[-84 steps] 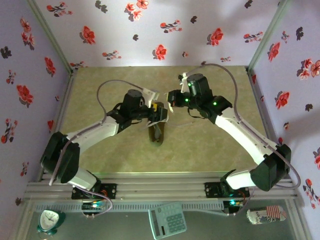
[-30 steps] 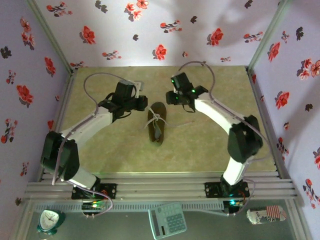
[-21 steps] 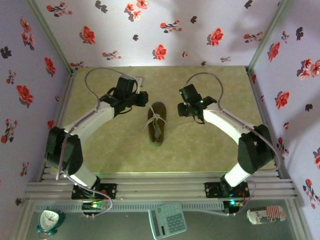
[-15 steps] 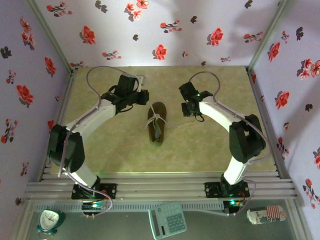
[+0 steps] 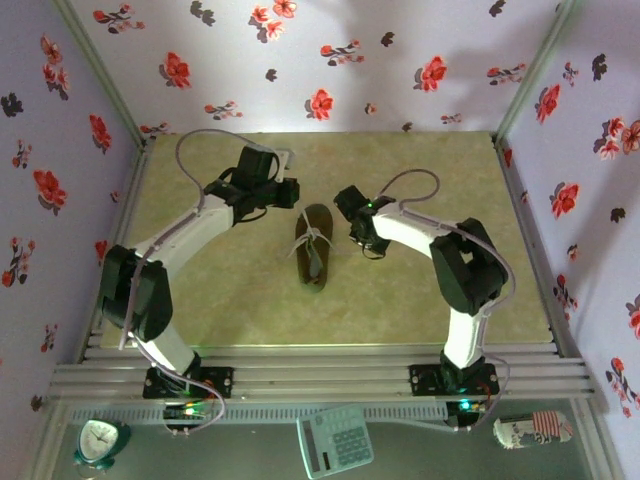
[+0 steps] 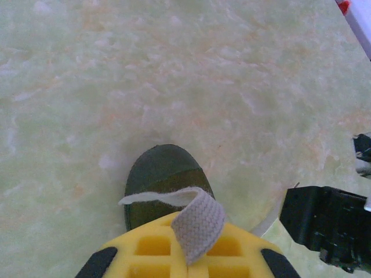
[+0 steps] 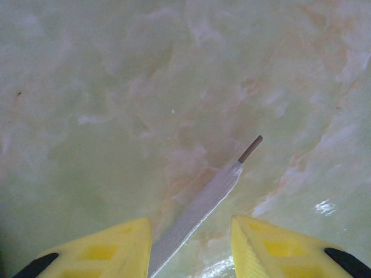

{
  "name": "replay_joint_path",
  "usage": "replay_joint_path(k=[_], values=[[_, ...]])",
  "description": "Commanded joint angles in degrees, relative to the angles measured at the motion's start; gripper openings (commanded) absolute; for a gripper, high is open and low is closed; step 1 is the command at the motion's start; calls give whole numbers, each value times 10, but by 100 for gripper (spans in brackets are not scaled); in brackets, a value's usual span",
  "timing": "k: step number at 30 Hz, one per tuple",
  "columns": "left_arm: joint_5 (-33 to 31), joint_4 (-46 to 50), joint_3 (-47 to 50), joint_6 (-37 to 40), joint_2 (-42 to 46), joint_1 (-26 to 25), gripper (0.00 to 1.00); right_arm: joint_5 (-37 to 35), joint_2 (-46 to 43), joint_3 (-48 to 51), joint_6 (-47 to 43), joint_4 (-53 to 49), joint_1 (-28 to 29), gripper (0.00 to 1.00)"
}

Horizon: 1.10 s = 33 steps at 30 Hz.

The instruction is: Tie the shoes

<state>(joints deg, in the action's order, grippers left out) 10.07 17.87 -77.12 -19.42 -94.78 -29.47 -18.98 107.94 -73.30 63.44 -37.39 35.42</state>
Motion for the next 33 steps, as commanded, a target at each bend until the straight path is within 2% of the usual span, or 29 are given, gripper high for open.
replay_joint_path(k=[1, 23, 27, 33], values=[[8, 9, -21, 21, -4, 5, 0, -24, 16, -4, 78, 2, -1, 43], [13, 8, -23, 30, -9, 5, 0, -20, 87, -23, 106, 25, -4, 46], [13, 9, -23, 31, -8, 4, 0, -19, 100, -33, 100, 6, -3, 41], [14, 8, -21, 32, -4, 5, 0, -6, 117, -41, 89, -5, -3, 28]])
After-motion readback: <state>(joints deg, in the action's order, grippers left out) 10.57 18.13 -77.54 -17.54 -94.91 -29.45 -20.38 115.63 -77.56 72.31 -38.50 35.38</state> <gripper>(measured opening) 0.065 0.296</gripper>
